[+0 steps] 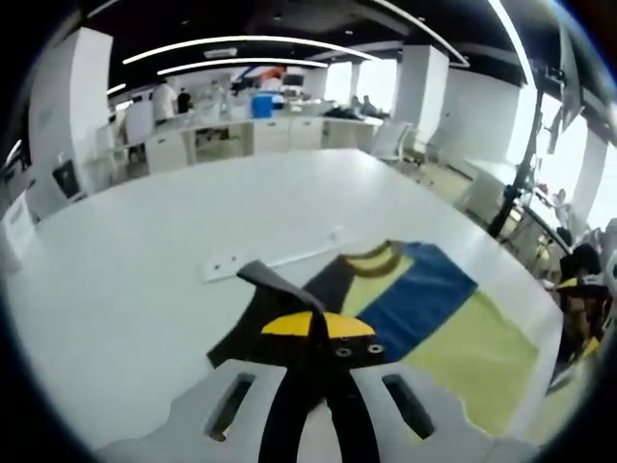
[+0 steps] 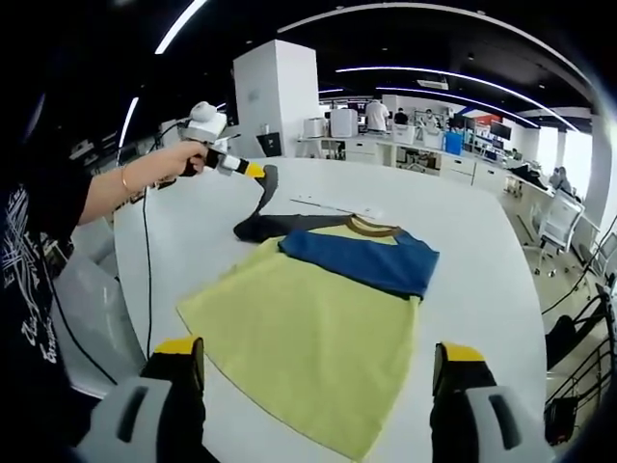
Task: Fold the garment on the visible template until the final outline fits inside the template.
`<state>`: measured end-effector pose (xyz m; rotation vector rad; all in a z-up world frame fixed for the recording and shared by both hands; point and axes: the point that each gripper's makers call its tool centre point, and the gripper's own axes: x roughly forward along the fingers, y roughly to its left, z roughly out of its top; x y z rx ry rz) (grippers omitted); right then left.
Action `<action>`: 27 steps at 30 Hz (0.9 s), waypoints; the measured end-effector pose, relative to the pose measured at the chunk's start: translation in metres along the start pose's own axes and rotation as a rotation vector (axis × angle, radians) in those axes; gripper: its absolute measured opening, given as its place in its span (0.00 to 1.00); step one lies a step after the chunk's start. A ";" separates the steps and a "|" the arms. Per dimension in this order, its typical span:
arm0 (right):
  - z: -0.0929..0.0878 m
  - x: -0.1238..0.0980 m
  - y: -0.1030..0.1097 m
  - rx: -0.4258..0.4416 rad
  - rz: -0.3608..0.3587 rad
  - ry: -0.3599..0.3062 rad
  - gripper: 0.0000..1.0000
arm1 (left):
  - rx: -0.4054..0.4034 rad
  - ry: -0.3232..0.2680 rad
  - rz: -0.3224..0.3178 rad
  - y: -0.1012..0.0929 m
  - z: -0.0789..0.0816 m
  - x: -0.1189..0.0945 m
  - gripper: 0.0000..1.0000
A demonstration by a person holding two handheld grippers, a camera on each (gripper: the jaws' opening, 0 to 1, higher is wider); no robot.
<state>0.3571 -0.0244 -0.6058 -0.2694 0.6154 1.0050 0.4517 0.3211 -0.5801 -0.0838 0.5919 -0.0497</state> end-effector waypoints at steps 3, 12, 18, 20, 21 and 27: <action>-0.001 0.000 0.001 -0.001 0.002 0.002 0.99 | 0.016 -0.002 -0.023 -0.014 0.006 0.006 0.00; -0.004 0.001 0.002 -0.003 0.002 0.010 0.99 | 0.065 -0.001 -0.091 -0.051 0.021 0.022 0.00; -0.007 0.001 0.000 0.002 -0.003 0.015 0.99 | 0.049 -0.014 -0.138 -0.075 0.028 0.030 0.00; -0.008 0.002 -0.001 0.004 -0.003 0.019 0.99 | 0.059 -0.019 -0.152 -0.084 0.032 0.032 0.00; -0.008 0.002 0.000 0.005 -0.002 0.019 0.99 | 0.061 -0.020 -0.158 -0.087 0.033 0.034 0.00; -0.011 0.003 -0.002 0.012 -0.005 0.025 0.99 | 0.072 -0.013 -0.188 -0.107 0.033 0.043 0.00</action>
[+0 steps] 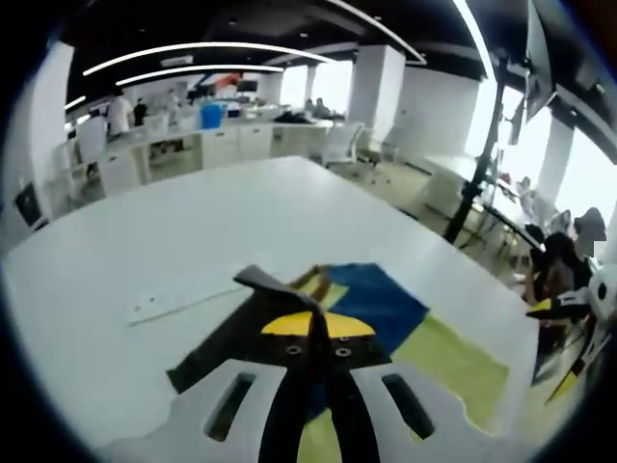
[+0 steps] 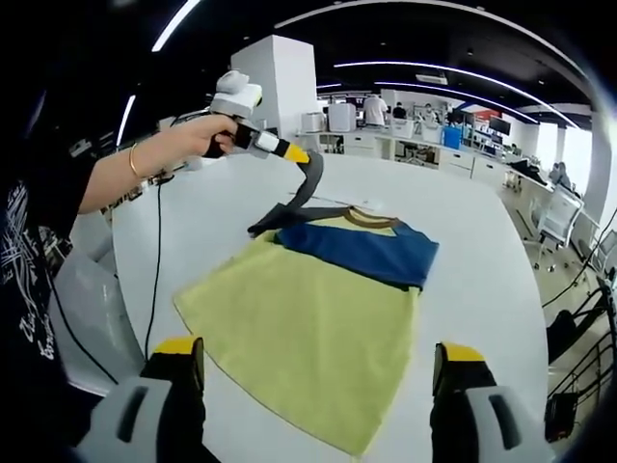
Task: Fold the garment on the visible template until the final outline fits inside the template.
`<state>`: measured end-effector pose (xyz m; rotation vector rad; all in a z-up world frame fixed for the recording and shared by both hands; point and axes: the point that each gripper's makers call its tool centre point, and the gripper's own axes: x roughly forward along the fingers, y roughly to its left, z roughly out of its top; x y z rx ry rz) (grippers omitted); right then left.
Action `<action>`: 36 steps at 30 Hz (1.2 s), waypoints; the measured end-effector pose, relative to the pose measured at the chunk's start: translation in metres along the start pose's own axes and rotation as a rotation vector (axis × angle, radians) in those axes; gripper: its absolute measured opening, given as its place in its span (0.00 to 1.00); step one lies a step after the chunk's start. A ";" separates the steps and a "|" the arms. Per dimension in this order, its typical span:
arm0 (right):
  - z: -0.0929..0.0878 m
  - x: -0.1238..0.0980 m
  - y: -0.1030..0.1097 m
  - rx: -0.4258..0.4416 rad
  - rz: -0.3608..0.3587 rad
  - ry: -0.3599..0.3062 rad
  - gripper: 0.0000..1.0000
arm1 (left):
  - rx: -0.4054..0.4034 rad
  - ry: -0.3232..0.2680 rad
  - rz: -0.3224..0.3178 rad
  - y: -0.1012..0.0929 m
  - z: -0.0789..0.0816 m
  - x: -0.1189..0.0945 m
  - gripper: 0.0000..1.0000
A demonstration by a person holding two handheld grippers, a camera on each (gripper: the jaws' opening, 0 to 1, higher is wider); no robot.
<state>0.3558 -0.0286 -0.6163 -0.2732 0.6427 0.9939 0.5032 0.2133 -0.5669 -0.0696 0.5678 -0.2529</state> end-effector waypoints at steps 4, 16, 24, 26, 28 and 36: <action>-0.002 0.000 0.000 0.001 -0.001 0.006 0.99 | 0.000 -0.001 -0.013 -0.009 0.000 0.005 0.00; -0.007 0.003 -0.001 0.014 0.001 0.011 0.99 | 0.021 -0.013 -0.071 -0.044 0.008 0.025 0.00; -0.009 0.003 -0.004 0.018 -0.002 0.013 0.99 | 0.036 -0.033 -0.112 -0.065 0.012 0.035 0.00; -0.010 0.004 -0.004 0.018 -0.003 0.016 0.99 | 0.043 -0.042 -0.127 -0.073 0.012 0.038 0.00; -0.011 0.004 -0.004 0.020 -0.003 0.018 0.99 | 0.055 -0.046 -0.136 -0.078 0.010 0.040 0.00; -0.014 0.005 -0.005 0.027 -0.004 0.020 0.99 | 0.064 -0.038 -0.177 -0.100 0.000 0.059 0.00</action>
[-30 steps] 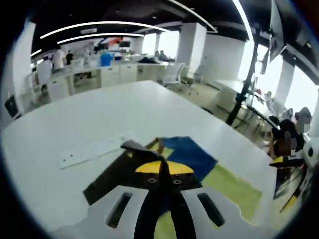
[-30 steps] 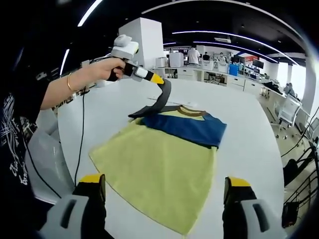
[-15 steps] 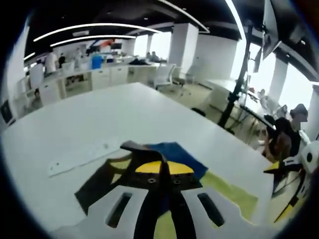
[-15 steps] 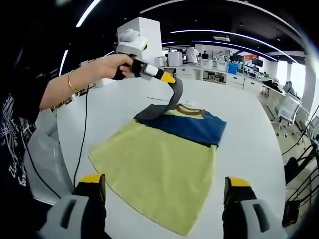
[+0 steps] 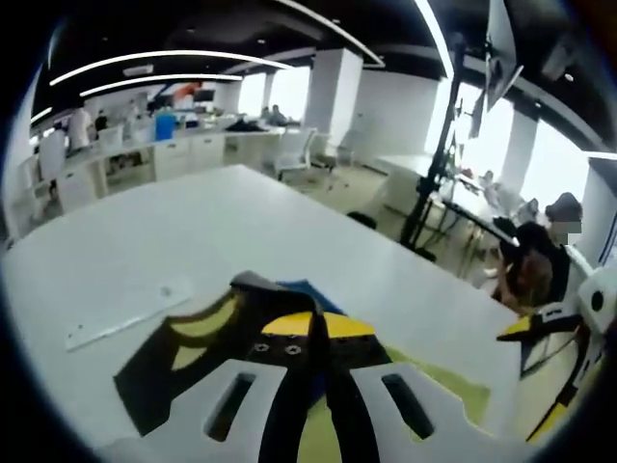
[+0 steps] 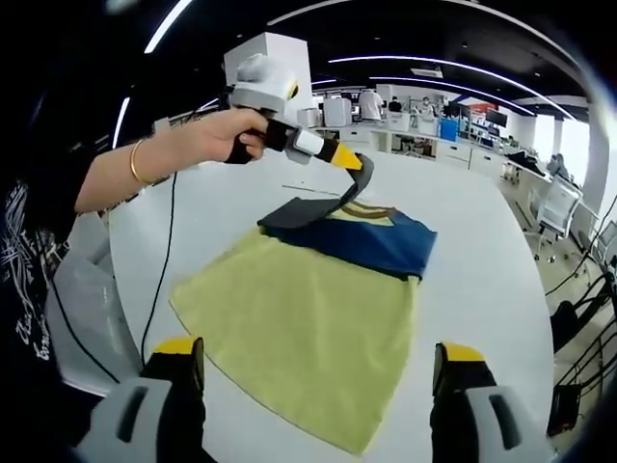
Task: Fold the garment on the visible template until the final outline fits inside the template.
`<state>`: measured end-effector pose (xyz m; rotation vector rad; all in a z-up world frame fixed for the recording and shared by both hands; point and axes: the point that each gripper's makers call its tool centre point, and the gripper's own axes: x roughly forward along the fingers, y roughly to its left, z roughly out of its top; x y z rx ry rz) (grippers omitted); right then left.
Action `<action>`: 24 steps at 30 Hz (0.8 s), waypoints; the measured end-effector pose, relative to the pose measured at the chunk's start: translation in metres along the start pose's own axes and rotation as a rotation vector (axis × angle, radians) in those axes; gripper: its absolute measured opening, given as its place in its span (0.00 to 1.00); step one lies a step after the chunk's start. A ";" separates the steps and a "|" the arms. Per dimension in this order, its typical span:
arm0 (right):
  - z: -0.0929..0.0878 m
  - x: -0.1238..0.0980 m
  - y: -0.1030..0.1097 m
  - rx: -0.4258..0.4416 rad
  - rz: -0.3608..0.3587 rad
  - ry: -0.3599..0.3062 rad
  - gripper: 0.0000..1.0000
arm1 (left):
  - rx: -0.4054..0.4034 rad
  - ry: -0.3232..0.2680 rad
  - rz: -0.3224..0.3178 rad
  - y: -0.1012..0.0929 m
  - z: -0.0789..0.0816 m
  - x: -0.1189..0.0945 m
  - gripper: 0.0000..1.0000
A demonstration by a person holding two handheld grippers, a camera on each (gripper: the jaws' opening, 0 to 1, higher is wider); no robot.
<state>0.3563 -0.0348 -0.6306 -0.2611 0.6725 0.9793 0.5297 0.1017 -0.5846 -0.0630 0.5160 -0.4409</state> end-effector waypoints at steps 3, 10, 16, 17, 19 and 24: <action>-0.002 0.000 -0.001 0.006 -0.003 0.000 0.99 | 0.022 0.017 -0.007 -0.005 -0.009 0.009 0.00; -0.009 0.000 -0.004 0.023 -0.011 0.007 0.99 | 0.023 0.040 -0.023 -0.010 -0.025 0.027 0.00; -0.012 0.002 -0.006 0.031 -0.012 0.011 0.99 | 0.034 0.055 -0.029 -0.017 -0.030 0.039 0.00; -0.012 0.002 -0.006 0.032 -0.011 0.011 0.99 | 0.034 0.055 -0.030 -0.015 -0.031 0.042 0.00; -0.013 0.002 -0.007 0.033 -0.012 0.011 0.99 | 0.028 0.055 -0.029 -0.013 -0.033 0.046 0.00; -0.014 0.005 -0.008 0.040 -0.011 0.012 0.99 | 0.035 0.062 -0.044 -0.017 -0.041 0.058 0.00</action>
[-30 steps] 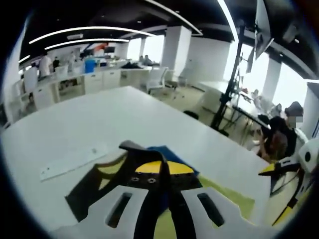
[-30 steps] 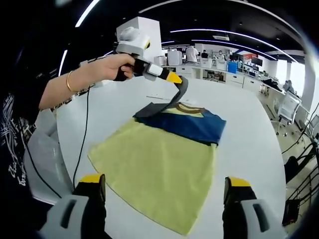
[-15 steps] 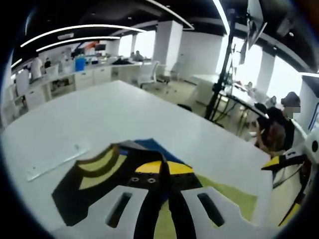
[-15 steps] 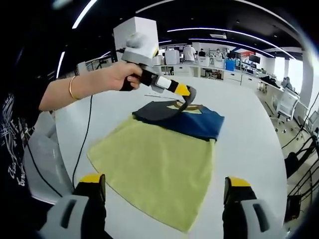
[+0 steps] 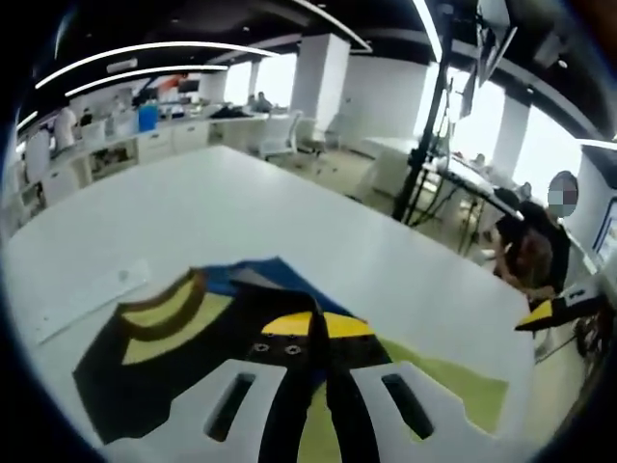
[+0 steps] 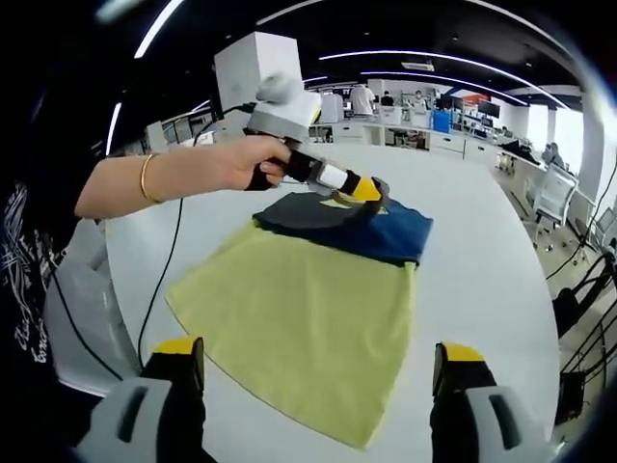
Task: Fold the garment on the visible template until the final outline fits inside the template.
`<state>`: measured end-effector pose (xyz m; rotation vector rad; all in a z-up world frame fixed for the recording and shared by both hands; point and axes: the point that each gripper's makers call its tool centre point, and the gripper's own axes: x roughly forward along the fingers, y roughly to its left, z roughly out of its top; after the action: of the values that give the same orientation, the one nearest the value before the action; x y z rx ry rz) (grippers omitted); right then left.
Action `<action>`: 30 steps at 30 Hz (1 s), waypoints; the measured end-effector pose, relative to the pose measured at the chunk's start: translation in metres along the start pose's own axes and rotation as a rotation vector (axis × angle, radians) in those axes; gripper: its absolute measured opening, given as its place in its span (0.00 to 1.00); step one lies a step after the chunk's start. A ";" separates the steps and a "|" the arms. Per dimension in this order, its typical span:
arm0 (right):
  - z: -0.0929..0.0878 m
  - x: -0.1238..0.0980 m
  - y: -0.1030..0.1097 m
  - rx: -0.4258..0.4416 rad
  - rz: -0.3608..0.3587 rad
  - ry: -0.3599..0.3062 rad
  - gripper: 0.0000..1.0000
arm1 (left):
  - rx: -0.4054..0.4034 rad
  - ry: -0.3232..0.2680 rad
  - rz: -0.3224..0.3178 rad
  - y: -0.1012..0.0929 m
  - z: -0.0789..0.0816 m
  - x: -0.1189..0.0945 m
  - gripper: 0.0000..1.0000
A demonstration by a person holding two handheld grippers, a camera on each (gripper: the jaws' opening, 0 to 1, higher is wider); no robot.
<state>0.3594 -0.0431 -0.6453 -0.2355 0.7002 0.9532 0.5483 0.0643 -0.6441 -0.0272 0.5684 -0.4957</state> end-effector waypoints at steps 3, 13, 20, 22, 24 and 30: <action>0.000 0.001 -0.001 0.005 0.002 -0.001 0.99 | 0.004 0.011 -0.013 -0.002 -0.006 0.008 0.00; -0.003 0.003 -0.006 0.017 -0.004 -0.002 0.99 | 0.036 0.041 -0.052 -0.004 -0.024 0.029 0.00; -0.004 0.004 -0.007 0.019 -0.006 -0.003 0.99 | 0.017 -0.020 -0.124 -0.016 -0.023 0.037 0.00; -0.004 0.005 -0.007 0.024 -0.008 -0.005 0.99 | 0.027 -0.008 -0.119 -0.017 -0.025 0.034 0.04; -0.004 0.005 -0.007 0.028 -0.008 -0.006 0.99 | 0.087 -0.002 -0.103 -0.015 -0.026 0.031 0.08; -0.002 0.007 -0.006 0.027 -0.002 -0.009 0.99 | 0.078 -0.024 -0.082 -0.006 -0.023 0.020 0.19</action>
<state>0.3658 -0.0429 -0.6520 -0.2085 0.7041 0.9415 0.5480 0.0525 -0.6730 0.0181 0.5255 -0.5962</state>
